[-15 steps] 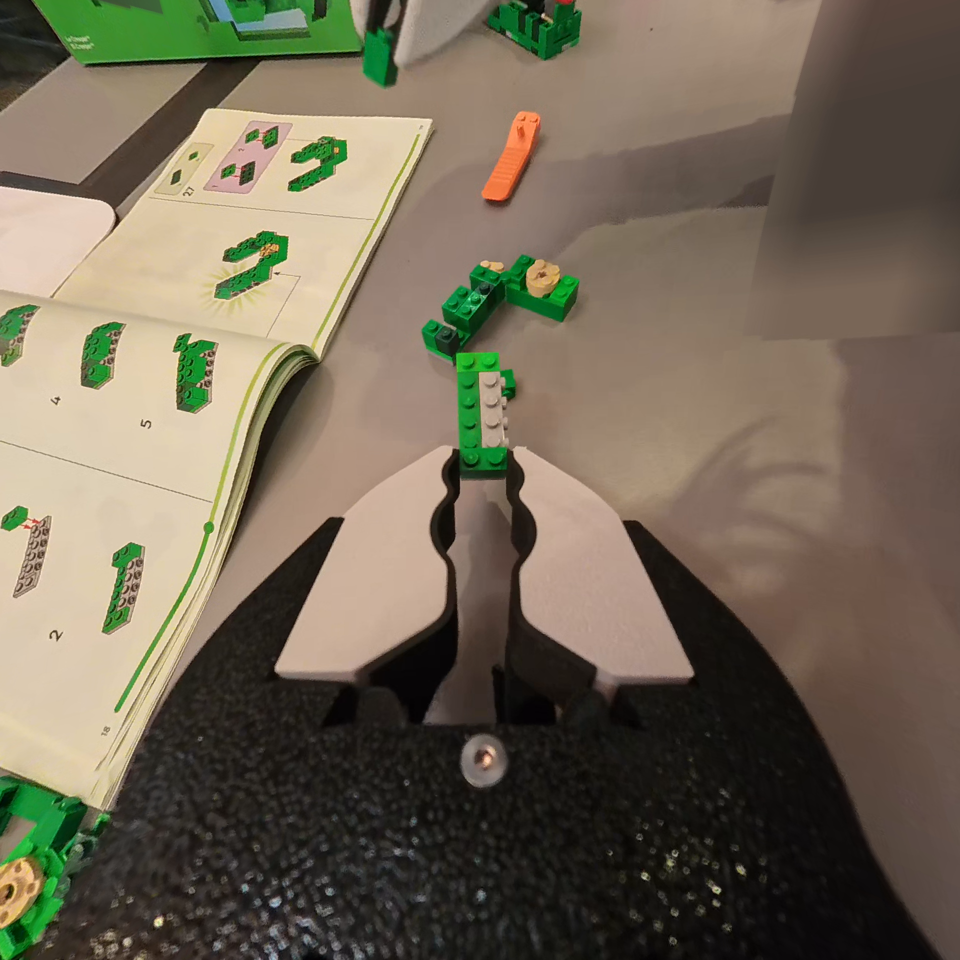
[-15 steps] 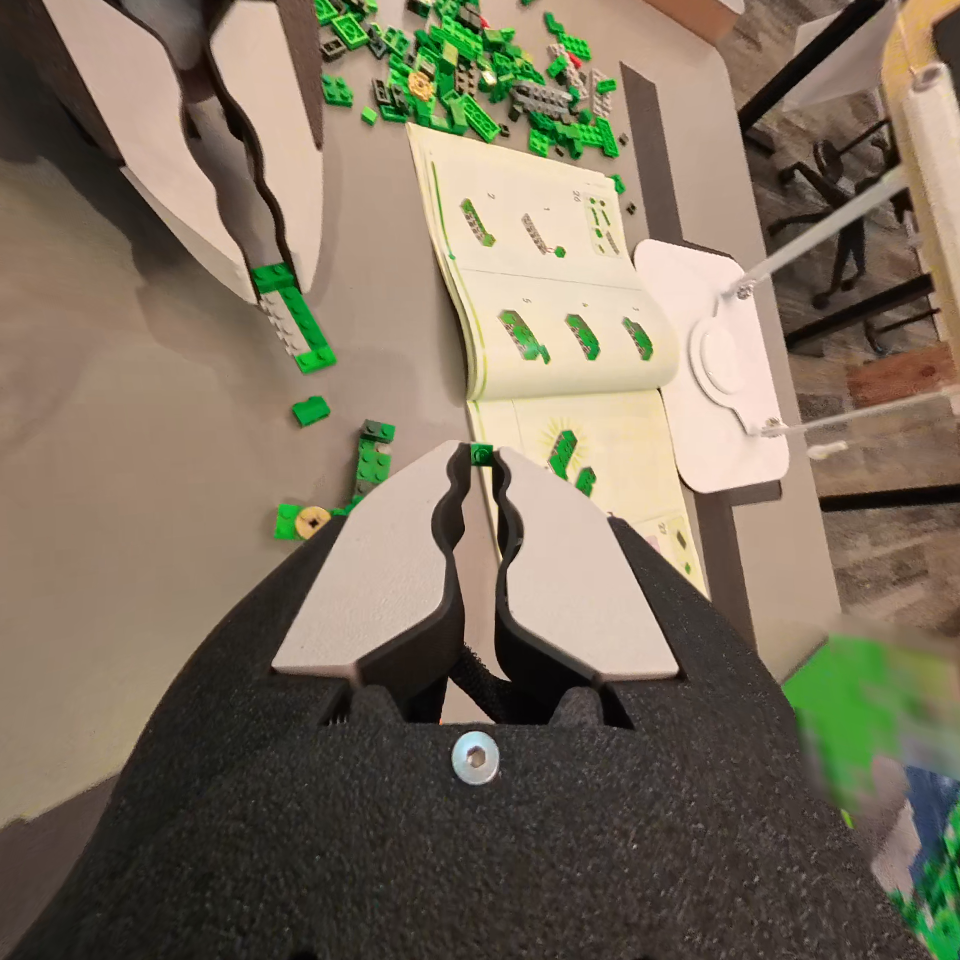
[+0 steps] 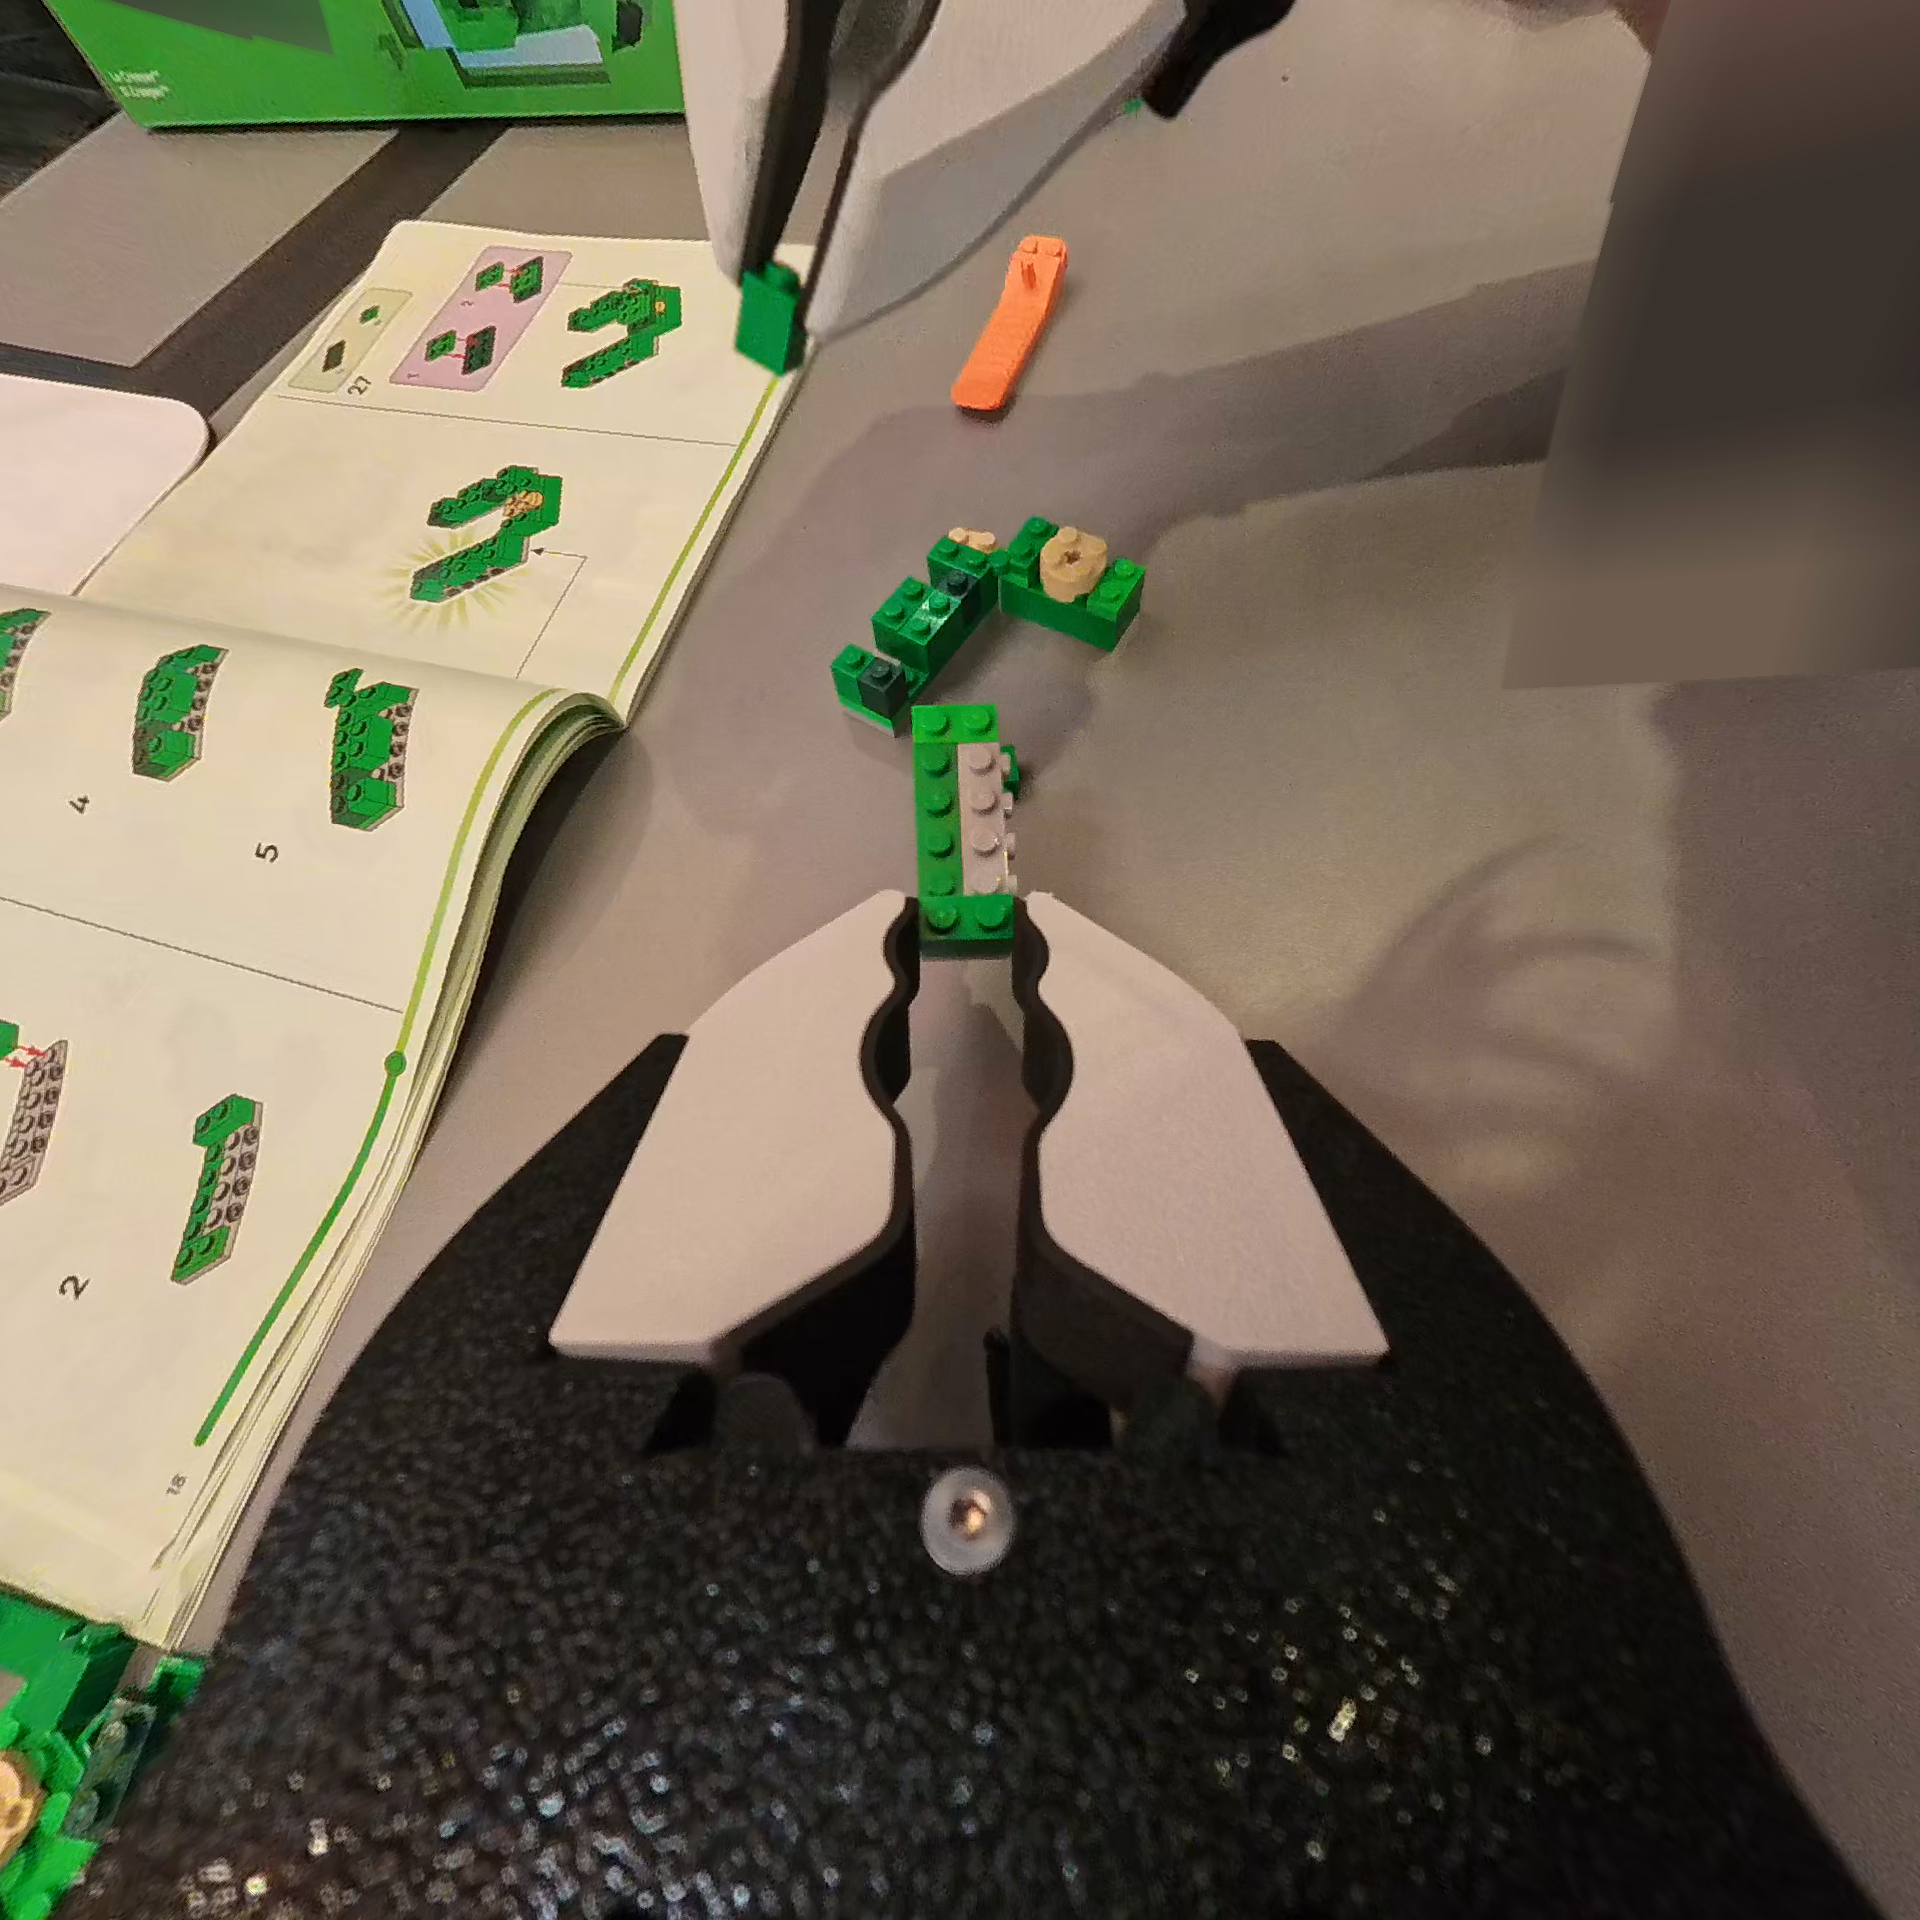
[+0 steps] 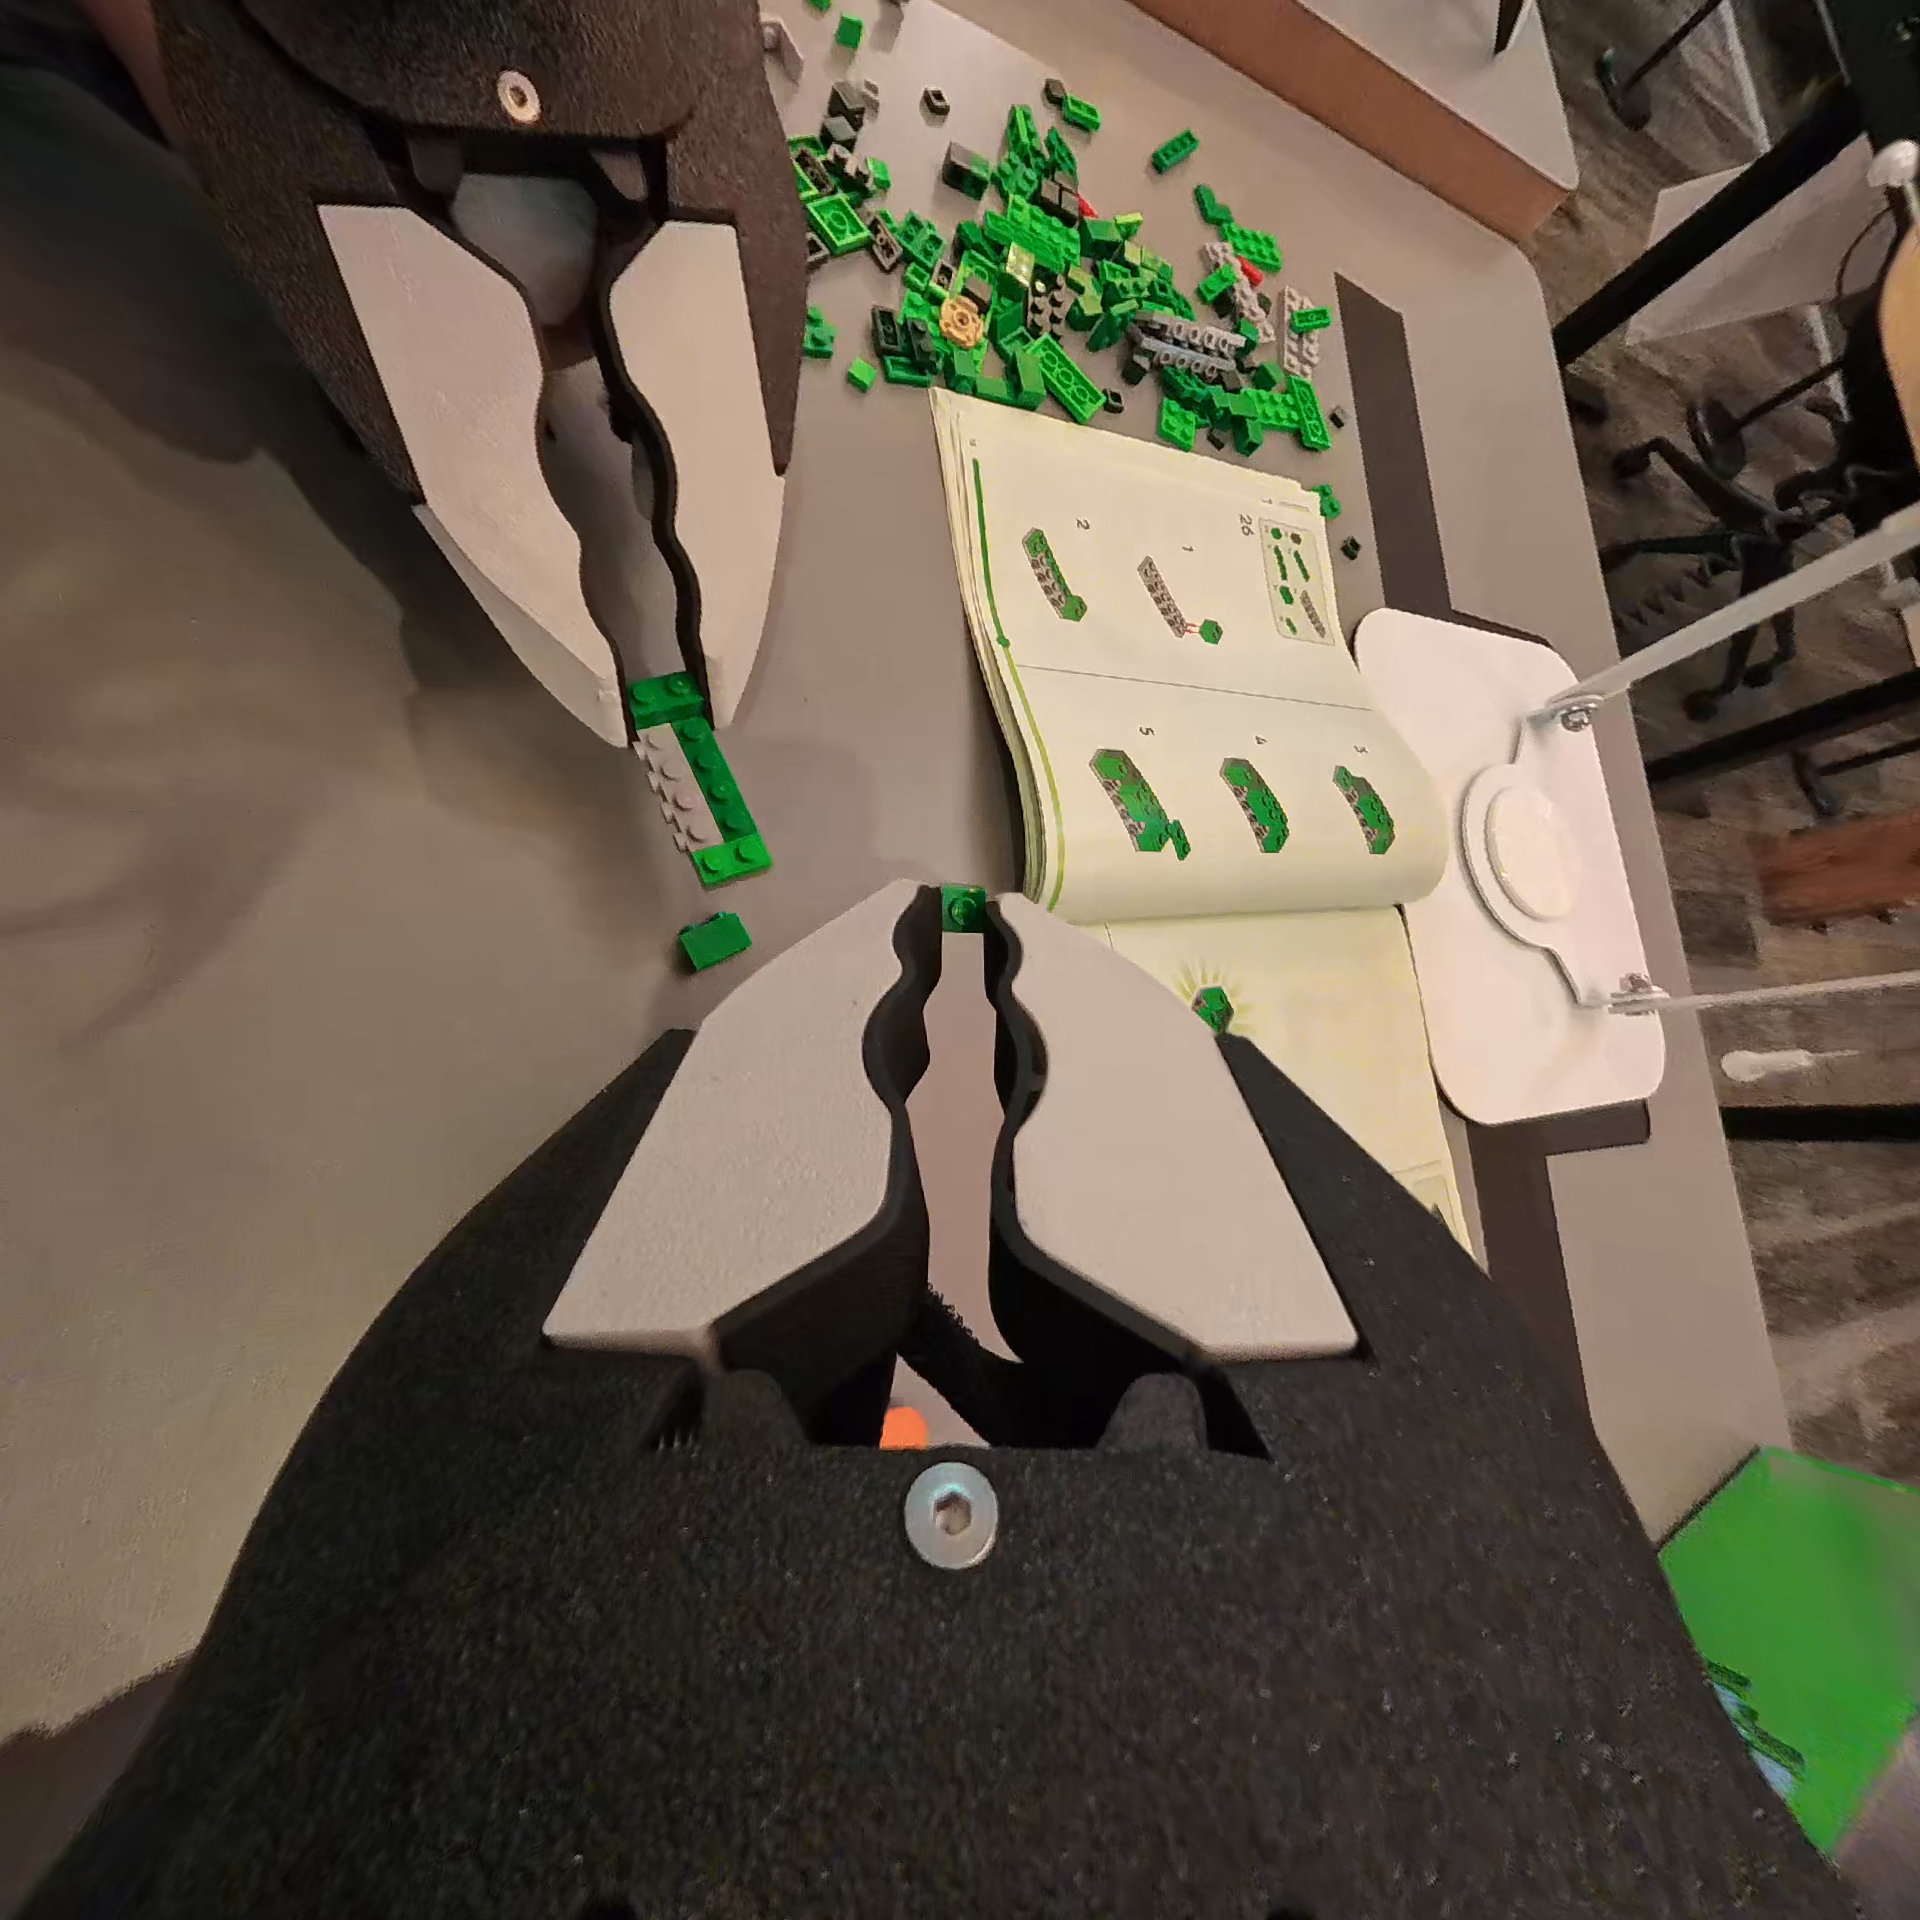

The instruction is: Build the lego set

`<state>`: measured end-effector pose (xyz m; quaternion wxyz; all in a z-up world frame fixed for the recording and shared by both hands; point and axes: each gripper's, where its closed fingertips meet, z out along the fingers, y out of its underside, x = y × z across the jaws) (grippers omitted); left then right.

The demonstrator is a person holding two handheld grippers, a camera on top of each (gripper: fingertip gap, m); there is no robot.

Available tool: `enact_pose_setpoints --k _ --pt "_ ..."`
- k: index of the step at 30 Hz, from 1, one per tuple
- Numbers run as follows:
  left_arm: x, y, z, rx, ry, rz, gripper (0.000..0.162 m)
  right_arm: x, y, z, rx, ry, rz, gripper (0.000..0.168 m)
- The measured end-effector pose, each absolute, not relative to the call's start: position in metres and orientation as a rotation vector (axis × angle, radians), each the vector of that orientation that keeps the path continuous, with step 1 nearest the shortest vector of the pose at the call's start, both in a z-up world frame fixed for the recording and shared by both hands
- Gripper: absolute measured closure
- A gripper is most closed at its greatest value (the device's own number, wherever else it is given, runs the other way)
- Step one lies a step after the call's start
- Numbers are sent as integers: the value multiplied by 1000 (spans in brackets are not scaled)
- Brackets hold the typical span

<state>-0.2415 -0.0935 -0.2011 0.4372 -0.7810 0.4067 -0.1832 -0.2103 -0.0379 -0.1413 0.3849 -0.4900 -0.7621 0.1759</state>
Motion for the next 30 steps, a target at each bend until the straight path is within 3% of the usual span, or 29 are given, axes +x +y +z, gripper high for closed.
enact_pose_setpoints --k 30 --pt "-241 -94 -204 -1948 1020 -457 146 -211 -40 -143 -1245 -1948 458 161"
